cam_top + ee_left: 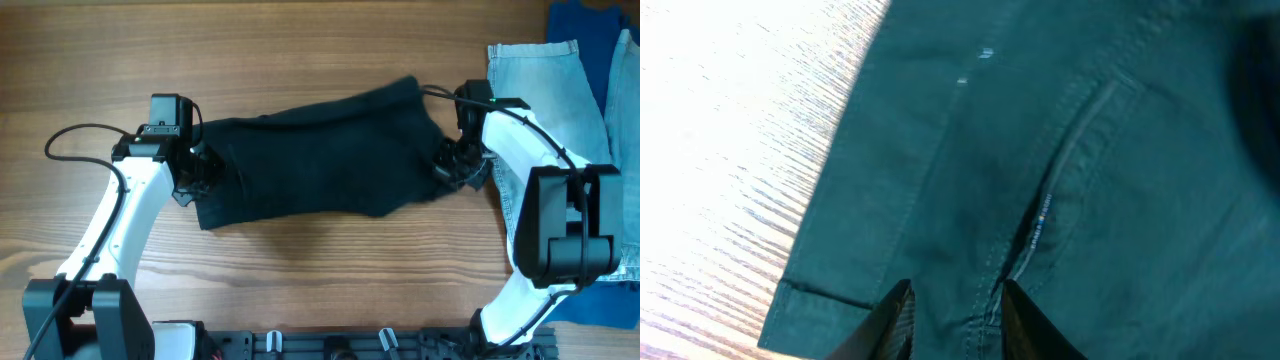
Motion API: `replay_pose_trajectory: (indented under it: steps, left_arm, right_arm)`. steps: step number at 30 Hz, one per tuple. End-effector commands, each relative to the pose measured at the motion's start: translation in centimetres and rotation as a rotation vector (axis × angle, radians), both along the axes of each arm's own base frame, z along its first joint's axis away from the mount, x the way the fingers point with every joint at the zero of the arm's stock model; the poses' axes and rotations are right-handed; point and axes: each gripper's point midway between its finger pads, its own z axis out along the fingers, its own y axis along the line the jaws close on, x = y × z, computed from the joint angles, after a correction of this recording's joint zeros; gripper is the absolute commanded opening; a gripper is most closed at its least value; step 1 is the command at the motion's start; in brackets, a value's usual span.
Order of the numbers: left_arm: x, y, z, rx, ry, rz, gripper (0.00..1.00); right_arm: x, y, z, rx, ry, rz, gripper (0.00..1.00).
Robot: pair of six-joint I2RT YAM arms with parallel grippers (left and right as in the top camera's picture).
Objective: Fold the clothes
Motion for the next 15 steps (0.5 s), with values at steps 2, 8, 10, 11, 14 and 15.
replay_pose_trajectory:
  steps: [2,8,10,11,14,15]
  left_arm:
    - [0.3,-0.4,0.2,-0.012,-0.007,-0.006,0.29]
    - [0.6,0.5,0.2,0.032,-0.019,0.006,0.45]
    - [1.1,0.4,0.3,0.031,-0.038,0.007,0.53]
    - [1.2,0.4,0.3,0.031,-0.043,0.007,0.55]
    - [1.3,0.4,0.3,0.031,-0.046,0.007,0.55]
    - [1.2,0.4,0.3,0.031,-0.046,0.007,0.55]
  right_arm:
    - [-3.3,-1.3,-0.1,-0.144,0.094,-0.018,0.04]
    - [-1.9,-1.2,2.1,-0.135,-0.011,-0.023,0.09]
    - [-1.9,-1.2,2.3,-0.134,-0.015,-0.018,0.15]
    - [-1.8,-1.2,2.4,-0.131,-0.02,-0.005,0.15]
    - [0.3,-1.1,4.3,-0.117,-0.118,0.097,0.15]
    - [1.6,-1.0,5.4,-0.114,-0.174,0.125,0.15]
